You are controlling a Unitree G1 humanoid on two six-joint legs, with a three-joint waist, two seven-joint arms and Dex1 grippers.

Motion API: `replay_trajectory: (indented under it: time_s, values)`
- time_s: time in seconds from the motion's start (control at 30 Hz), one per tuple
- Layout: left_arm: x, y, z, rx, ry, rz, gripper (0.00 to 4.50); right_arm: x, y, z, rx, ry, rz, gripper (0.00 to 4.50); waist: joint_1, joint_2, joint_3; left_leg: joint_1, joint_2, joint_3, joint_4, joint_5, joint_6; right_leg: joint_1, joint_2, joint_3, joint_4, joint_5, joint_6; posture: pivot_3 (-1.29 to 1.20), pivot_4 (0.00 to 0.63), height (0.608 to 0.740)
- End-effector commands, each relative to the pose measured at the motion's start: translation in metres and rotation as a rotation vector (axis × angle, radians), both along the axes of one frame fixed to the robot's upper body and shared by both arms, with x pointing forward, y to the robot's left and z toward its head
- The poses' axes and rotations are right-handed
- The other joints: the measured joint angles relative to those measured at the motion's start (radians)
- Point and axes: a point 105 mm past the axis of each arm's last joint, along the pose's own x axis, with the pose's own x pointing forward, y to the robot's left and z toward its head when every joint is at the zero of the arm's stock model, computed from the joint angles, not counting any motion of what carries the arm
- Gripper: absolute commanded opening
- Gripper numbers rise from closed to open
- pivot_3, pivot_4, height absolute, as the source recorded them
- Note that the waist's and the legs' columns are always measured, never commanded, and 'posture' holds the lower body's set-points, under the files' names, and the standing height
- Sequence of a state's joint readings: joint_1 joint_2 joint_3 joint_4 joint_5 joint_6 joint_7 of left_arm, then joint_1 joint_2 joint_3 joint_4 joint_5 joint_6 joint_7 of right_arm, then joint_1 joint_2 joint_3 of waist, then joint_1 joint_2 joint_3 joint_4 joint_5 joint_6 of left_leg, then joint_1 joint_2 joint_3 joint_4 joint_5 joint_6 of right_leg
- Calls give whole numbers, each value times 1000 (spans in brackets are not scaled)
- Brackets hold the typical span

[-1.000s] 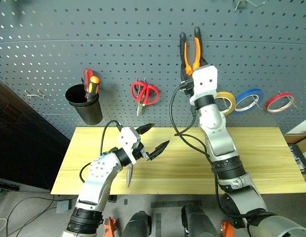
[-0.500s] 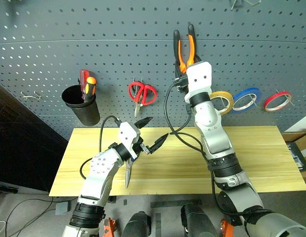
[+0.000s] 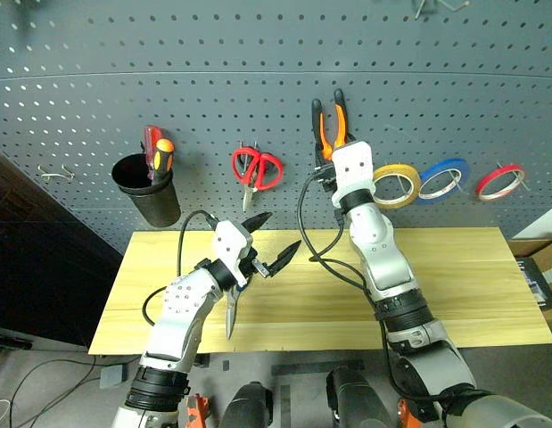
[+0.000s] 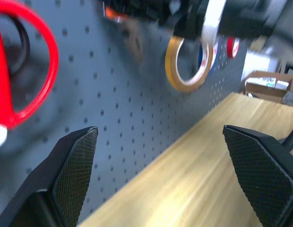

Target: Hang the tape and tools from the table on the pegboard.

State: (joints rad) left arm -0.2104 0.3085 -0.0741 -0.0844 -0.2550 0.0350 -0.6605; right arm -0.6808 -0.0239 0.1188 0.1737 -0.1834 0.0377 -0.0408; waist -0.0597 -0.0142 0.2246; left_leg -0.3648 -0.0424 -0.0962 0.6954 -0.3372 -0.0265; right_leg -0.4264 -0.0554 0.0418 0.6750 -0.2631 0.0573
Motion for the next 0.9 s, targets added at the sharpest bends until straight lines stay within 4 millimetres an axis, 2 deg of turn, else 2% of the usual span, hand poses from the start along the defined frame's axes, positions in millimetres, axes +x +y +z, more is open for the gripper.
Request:
replay_trajectory:
  time_s: [0.03,0.13,0.23,0.37,0.47,0.6,0.7,0.77,0.83,0.9]
  values:
    - [-2,0,0,21,9,0,4500,-6,-7,2,30,27,-2,3536,0,0,0,0,0,0,0,0,0,0,0,0,0,0,0,-29,195,740]
    - [-3,3,-10,55,61,14,4500,-12,-11,-10,22,110,15,4471,1,0,0,0,0,0,-1,0,0,0,0,0,-1,0,0,-29,195,740]
    - [-5,9,-20,73,138,40,4500,-24,-18,-26,-26,221,40,4471,2,0,0,0,0,0,-2,0,0,0,0,0,-2,0,0,-28,202,740]
    - [-9,25,-47,169,320,114,4500,-48,-25,-38,-69,326,119,4471,3,0,0,-1,0,-1,-2,0,0,0,0,-1,-2,0,0,-26,207,740]
    - [-20,48,-69,246,478,207,4500,-74,-19,-47,-97,423,256,4471,-2,0,0,0,0,-2,-2,0,1,0,0,0,-2,0,0,-28,212,740]
    - [-34,69,-89,309,632,297,4500,-103,-6,-59,-148,530,423,4471,-2,0,0,0,1,-3,-3,-1,1,0,0,0,-2,0,0,-33,219,740]
    - [-38,78,-99,315,728,369,4500,-123,5,-64,-186,586,544,4471,3,0,1,0,0,-4,-3,-2,3,2,0,-2,-3,0,0,-34,223,740]
    - [-38,86,-111,355,790,451,4500,-142,15,-69,-224,635,673,4471,3,0,1,0,0,-4,-2,-2,4,2,0,-2,-3,0,0,-39,225,740]
    - [-35,91,-118,364,830,517,4500,-151,18,-73,-256,661,723,4471,6,0,1,0,0,-6,-2,-2,4,3,0,-3,-4,0,0,-43,226,740]
    - [-33,90,-125,377,882,545,4500,-152,18,-75,-281,674,724,4471,7,0,1,0,0,-6,-2,-2,4,4,0,-3,-5,0,0,-45,226,740]
